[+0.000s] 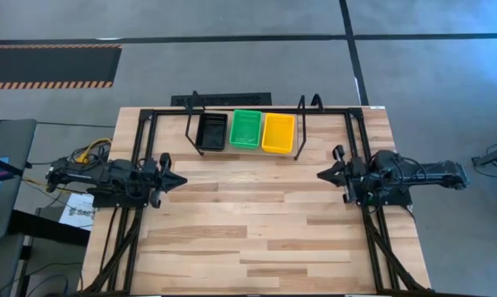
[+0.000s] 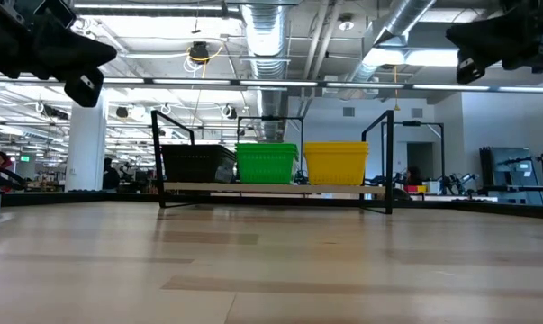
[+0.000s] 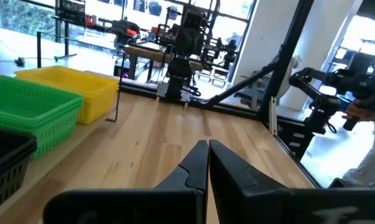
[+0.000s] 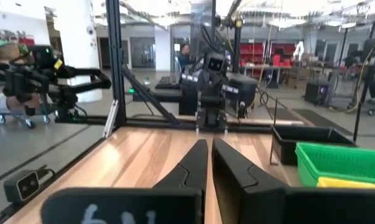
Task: Stack baskets on shelf by color
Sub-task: Return to Home Position
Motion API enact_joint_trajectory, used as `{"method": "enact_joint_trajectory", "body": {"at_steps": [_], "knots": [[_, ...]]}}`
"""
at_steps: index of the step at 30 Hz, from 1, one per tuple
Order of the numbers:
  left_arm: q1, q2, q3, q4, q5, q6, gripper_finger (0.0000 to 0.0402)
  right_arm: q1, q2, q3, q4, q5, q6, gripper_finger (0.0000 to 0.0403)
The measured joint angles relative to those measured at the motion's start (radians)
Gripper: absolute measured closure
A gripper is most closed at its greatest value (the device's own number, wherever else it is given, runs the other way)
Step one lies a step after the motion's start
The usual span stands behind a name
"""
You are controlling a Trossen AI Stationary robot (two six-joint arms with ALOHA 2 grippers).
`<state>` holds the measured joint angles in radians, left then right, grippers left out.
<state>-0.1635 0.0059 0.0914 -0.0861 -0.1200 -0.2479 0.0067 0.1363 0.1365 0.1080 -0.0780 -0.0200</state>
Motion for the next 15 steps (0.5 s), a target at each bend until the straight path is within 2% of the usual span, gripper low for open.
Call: {"method": "enact_joint_trajectory", "body": {"at_steps": [11,15], "knots": [[0.0,0.0,0.0,-0.012,0.0,0.005,0.0401,0.0,-0.002,-0.124,0.217,-0.022,0.019,0.0359],[0.0,0.0,0.0,-0.033,0.0,0.005,0.0401,0.0,-0.002,-0.127,0.217,-0.023,0.03,0.0359]]}}
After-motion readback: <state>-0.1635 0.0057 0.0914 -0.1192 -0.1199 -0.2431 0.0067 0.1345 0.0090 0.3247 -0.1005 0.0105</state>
